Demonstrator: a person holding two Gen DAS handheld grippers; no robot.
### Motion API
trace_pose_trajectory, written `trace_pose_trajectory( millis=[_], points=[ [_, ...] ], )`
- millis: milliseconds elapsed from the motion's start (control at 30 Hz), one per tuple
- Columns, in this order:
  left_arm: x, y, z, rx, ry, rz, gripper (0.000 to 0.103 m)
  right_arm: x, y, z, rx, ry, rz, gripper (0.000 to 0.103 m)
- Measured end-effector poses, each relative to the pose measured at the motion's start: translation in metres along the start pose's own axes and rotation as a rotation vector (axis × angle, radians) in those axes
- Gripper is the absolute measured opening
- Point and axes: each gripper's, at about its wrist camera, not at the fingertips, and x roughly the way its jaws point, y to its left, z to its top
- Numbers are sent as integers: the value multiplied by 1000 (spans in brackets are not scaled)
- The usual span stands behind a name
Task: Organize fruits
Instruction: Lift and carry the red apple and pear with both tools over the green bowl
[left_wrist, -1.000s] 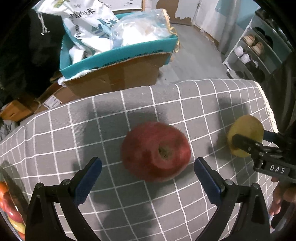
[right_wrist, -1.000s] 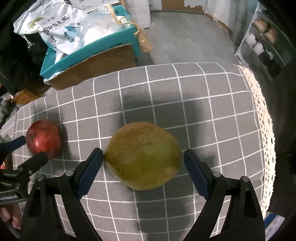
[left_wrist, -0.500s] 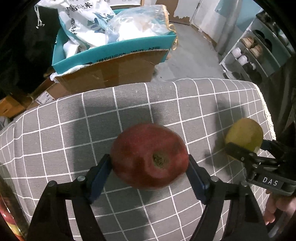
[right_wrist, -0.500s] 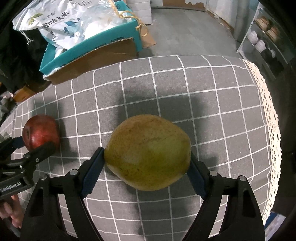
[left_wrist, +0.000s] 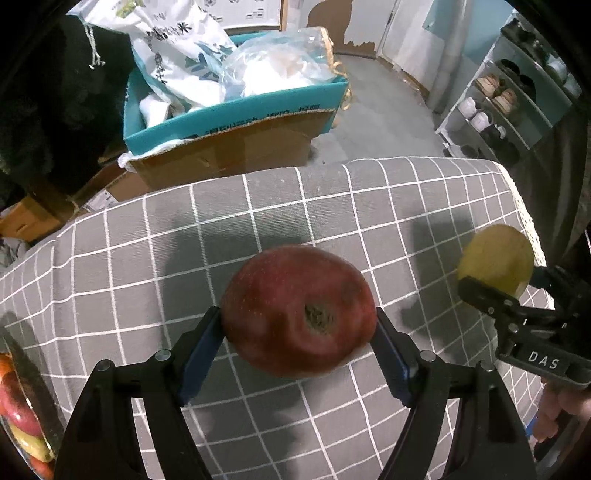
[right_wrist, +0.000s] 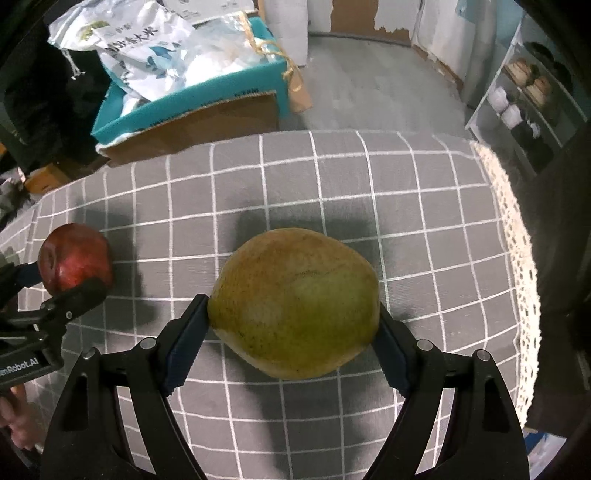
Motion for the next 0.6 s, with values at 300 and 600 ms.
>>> trace_pose_trajectory(
  millis=[300, 600],
  points=[
    [-35, 9, -14, 9, -56, 11, 80, -36, 16, -5, -27, -72, 8, 83],
    [-91, 26, -24, 23, -159, 63, 80, -72, 34, -7, -58, -145, 9, 83]
  ],
)
